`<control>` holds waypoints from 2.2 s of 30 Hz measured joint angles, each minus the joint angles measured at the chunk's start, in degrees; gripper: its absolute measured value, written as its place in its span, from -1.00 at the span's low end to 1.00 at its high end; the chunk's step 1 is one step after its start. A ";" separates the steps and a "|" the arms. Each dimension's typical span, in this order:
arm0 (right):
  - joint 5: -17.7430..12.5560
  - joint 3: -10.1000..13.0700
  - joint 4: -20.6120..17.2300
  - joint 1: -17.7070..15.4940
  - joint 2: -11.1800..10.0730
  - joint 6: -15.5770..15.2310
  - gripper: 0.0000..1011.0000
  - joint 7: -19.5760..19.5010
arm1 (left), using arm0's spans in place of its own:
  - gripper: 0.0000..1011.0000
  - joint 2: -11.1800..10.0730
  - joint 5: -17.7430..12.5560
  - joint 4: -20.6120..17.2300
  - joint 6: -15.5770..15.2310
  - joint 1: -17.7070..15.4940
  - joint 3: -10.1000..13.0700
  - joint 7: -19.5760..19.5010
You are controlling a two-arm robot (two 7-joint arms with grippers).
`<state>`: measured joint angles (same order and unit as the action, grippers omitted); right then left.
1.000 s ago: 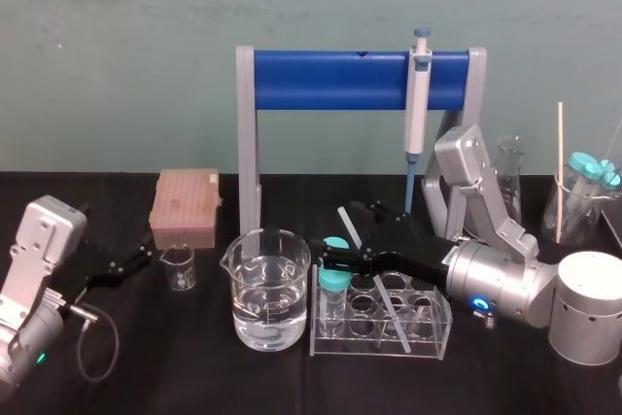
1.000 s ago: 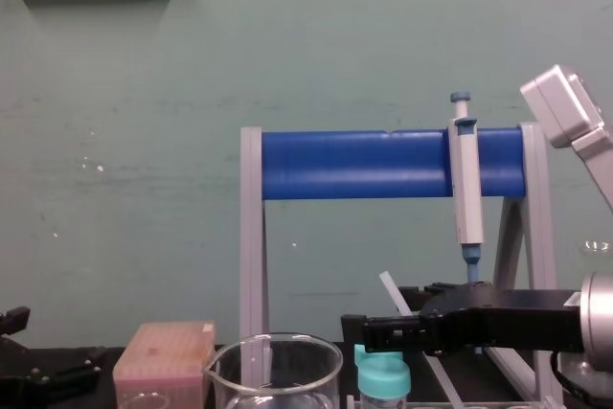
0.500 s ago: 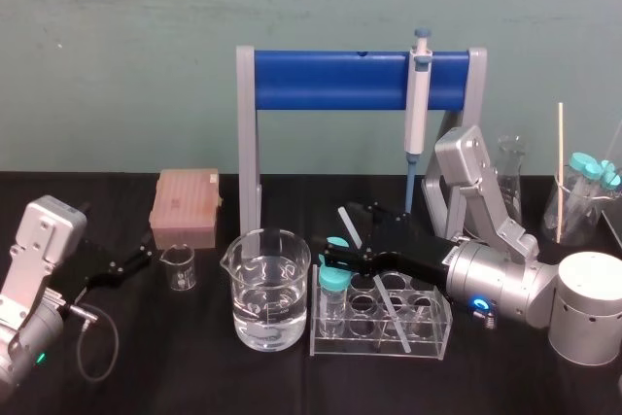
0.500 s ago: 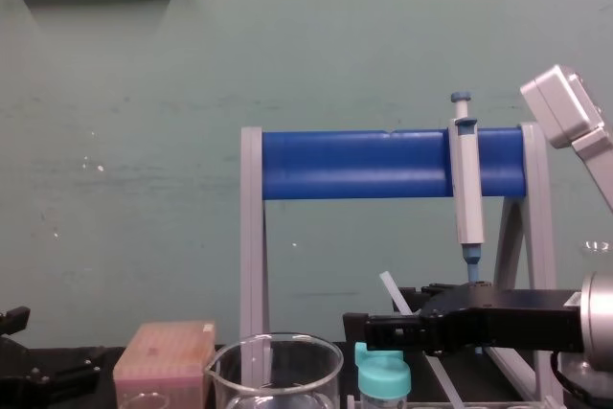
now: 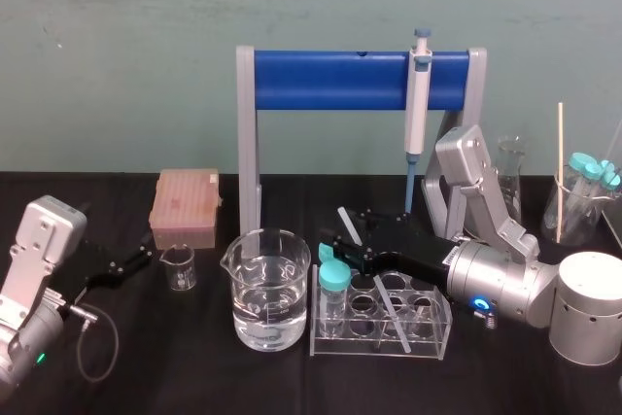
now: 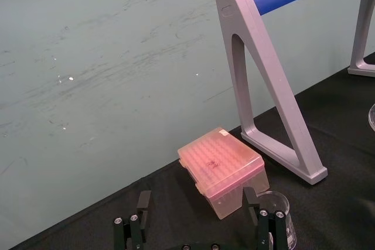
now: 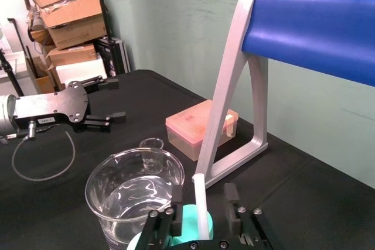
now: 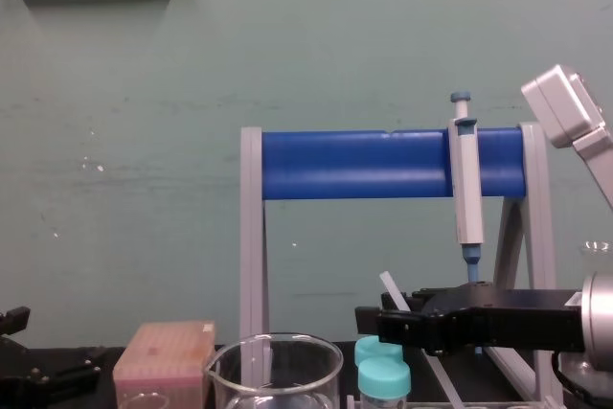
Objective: Pick up the stirring rod with one hand, then place it down.
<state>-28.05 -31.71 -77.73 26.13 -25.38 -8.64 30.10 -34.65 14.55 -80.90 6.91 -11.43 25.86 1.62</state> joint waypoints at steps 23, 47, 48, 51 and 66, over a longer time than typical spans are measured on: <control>0.58 0.94 -0.01 -0.76 0.39 2.76 -0.86 -0.14 | 0.98 0.00 0.00 0.00 0.00 0.00 0.00 0.00; 1.59 9.93 -8.21 -10.34 1.19 24.44 -0.87 -0.43 | 0.98 0.00 0.00 0.00 0.00 0.00 0.00 0.00; 1.46 10.34 -8.49 -10.29 1.22 24.53 -0.87 -0.46 | 0.98 0.00 0.00 0.00 0.00 0.00 0.00 0.00; 0.73 12.02 -9.35 -9.70 1.30 24.56 -0.86 -0.57 | 0.98 0.00 0.00 0.00 0.00 0.00 0.00 0.00; 2.45 16.84 -9.10 -9.14 0.91 23.33 -0.86 -2.35 | 0.98 0.00 0.00 0.00 0.00 0.00 0.00 0.00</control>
<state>-25.59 -14.87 -86.83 17.00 -24.47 14.69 27.75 -34.65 14.55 -80.90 6.91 -11.43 25.86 1.62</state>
